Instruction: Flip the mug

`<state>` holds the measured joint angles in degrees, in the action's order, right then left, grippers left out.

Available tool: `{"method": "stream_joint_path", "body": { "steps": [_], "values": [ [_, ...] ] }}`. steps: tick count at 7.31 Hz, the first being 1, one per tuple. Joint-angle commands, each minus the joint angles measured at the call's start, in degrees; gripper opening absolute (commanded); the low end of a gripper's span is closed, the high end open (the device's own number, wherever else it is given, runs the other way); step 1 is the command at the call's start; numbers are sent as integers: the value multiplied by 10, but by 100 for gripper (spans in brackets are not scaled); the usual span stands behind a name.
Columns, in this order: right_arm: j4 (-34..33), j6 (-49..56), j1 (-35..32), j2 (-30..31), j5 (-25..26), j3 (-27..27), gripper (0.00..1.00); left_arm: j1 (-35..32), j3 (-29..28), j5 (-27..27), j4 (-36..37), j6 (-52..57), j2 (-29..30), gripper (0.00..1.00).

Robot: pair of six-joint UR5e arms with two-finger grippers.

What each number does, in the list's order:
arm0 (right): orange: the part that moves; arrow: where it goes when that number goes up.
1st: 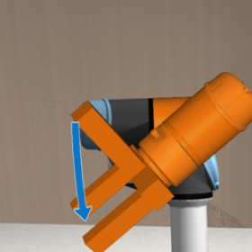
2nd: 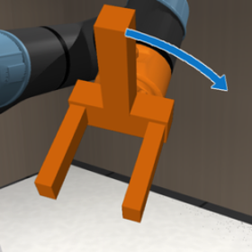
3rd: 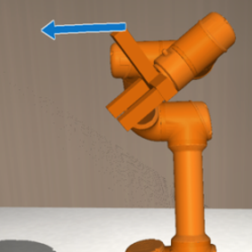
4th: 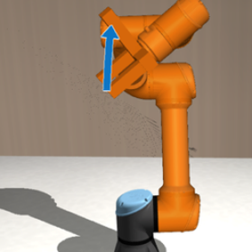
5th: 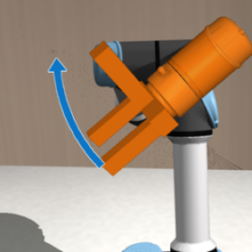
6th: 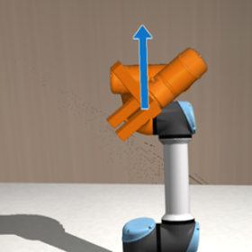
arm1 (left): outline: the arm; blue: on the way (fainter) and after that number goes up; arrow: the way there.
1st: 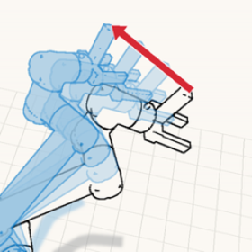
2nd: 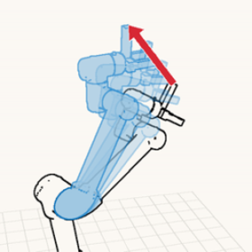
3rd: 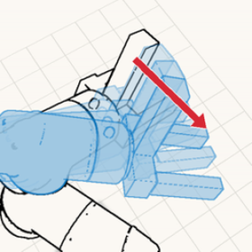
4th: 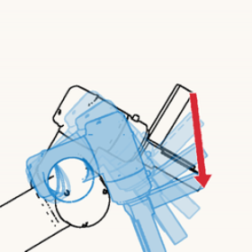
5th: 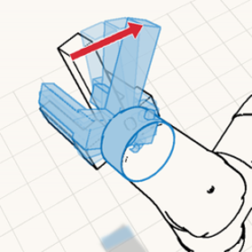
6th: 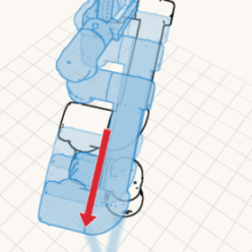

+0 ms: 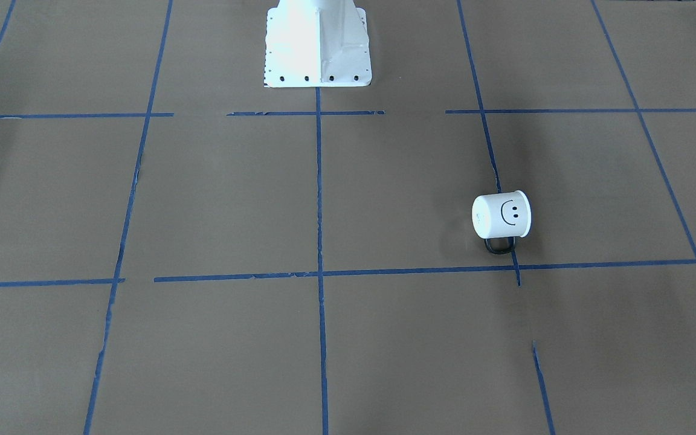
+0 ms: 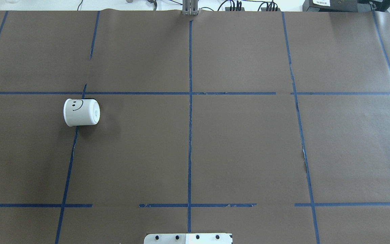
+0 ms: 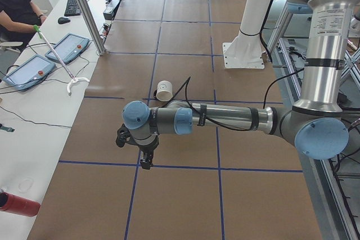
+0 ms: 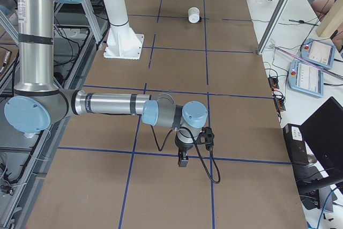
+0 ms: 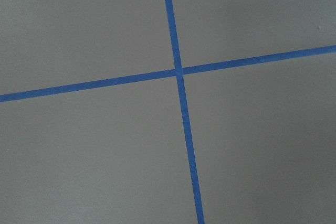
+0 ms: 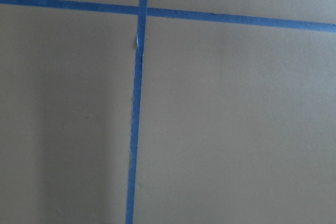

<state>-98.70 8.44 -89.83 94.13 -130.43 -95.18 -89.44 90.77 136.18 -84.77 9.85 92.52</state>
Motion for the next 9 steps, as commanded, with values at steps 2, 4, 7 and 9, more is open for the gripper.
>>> {"method": "stream_joint_path", "body": {
  "steps": [2,4,7,9],
  "values": [
    [0,0,0,0,0,0,100,1,-1,0,0,1,-1,100],
    [0,0,0,0,0,0,100,1,-2,0,0,0,1,100],
    [0,0,0,0,0,0,100,1,0,-10,-5,-16,10,100],
    [0,0,0,0,0,0,100,1,-30,-4,-106,-21,-4,100]
  ]
}}
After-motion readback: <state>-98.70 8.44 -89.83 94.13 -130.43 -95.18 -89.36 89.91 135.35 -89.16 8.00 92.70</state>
